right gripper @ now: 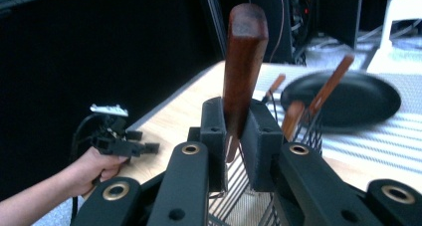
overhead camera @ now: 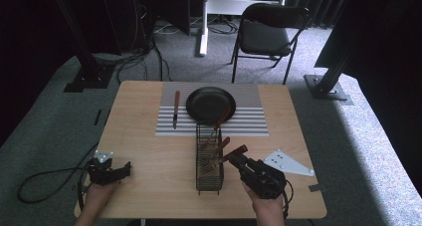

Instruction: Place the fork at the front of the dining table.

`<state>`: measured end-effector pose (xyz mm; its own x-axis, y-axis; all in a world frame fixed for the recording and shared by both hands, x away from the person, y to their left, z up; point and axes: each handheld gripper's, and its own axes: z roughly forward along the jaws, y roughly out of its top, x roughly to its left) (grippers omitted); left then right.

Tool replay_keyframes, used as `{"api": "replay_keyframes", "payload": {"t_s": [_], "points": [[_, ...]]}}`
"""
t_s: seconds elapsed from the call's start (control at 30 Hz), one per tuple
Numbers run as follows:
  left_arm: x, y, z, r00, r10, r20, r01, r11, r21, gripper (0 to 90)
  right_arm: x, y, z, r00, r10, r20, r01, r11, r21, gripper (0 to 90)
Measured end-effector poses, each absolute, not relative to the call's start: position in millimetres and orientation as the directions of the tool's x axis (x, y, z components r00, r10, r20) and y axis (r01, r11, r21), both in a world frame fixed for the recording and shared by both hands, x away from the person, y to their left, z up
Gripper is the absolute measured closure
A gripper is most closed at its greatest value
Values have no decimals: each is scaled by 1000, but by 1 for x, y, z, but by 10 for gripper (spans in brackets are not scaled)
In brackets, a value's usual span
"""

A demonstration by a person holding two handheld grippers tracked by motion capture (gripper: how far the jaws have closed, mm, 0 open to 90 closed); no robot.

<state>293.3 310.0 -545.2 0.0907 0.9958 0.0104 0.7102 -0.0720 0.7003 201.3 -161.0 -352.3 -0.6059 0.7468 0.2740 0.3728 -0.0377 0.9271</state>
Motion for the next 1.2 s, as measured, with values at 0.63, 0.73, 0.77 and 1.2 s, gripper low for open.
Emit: {"api": "replay_keyframes", "payload": {"t_s": [0.63, 0.73, 0.77, 1.2], "points": [[293, 310, -545, 90, 996, 11, 709, -72, 702, 92, 203, -219, -324, -509, 824, 248, 317, -88, 944, 807], [293, 310, -545, 90, 996, 11, 709, -72, 701, 92, 212, -224, -332, -478, 841, 253, 341, -88, 936, 807], [293, 310, -545, 90, 996, 10, 709, -72, 702, 92, 217, -227, -336, -467, 848, 252, 349, -86, 933, 807], [293, 310, -545, 90, 996, 10, 709, -72, 701, 92, 281, -244, -375, -325, 917, 233, 449, -67, 891, 806]]}}
